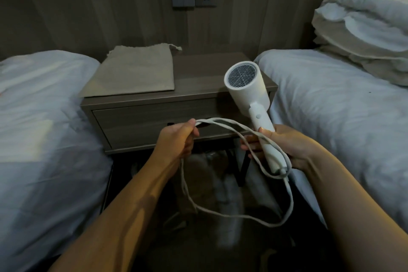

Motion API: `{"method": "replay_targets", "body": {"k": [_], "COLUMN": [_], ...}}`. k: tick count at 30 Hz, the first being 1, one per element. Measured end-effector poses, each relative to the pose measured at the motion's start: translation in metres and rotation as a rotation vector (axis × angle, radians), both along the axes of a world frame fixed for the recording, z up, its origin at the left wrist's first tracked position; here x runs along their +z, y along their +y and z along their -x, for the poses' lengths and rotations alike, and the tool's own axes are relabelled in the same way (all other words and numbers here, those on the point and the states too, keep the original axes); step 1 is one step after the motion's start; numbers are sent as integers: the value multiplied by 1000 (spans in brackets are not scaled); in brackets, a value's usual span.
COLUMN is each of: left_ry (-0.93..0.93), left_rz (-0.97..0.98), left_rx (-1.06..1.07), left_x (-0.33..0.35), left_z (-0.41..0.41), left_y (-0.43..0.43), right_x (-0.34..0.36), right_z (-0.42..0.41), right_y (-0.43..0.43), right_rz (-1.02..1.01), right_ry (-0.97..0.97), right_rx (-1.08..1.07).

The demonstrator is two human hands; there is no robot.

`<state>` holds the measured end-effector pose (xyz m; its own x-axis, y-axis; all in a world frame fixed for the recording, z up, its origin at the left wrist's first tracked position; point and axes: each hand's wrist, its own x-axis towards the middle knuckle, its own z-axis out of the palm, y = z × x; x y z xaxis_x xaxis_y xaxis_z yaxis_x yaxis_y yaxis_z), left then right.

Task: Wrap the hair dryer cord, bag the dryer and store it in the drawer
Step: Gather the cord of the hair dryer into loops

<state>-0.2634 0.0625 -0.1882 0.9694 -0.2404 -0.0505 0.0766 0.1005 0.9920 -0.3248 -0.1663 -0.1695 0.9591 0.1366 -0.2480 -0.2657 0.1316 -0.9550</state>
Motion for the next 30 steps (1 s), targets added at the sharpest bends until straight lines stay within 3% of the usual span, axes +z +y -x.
{"method": "replay_targets", "body": {"k": [6,10,12,16,21,27,30], "left_ry": [-404,-576,-526,-245,-82,105,1], "left_rz": [-397,-466,-445,-408,-720,-547,-500], "left_rx": [-165,-186,-196,-405,-583,-426,-354], "left_x": [8,4,5,-1,-38,-55,-43], "left_z": [20,28,24,3,-18,-16,-16], "left_y": [-12,-19,-16,2,19,5,1], "right_x": [4,3,6,15,21,7,2], "right_z": [0,-2,-1,-1,-7,-8,-9], "right_y": [12,21,23,20,-5,-26,-29], "right_rz": [299,414,438,299,182,345,528], "right_ry": [-61,-71,-104,-210,-280,-215,-213], "right_rx": [-11,44,-6,-209,-481,-620,-618]}}
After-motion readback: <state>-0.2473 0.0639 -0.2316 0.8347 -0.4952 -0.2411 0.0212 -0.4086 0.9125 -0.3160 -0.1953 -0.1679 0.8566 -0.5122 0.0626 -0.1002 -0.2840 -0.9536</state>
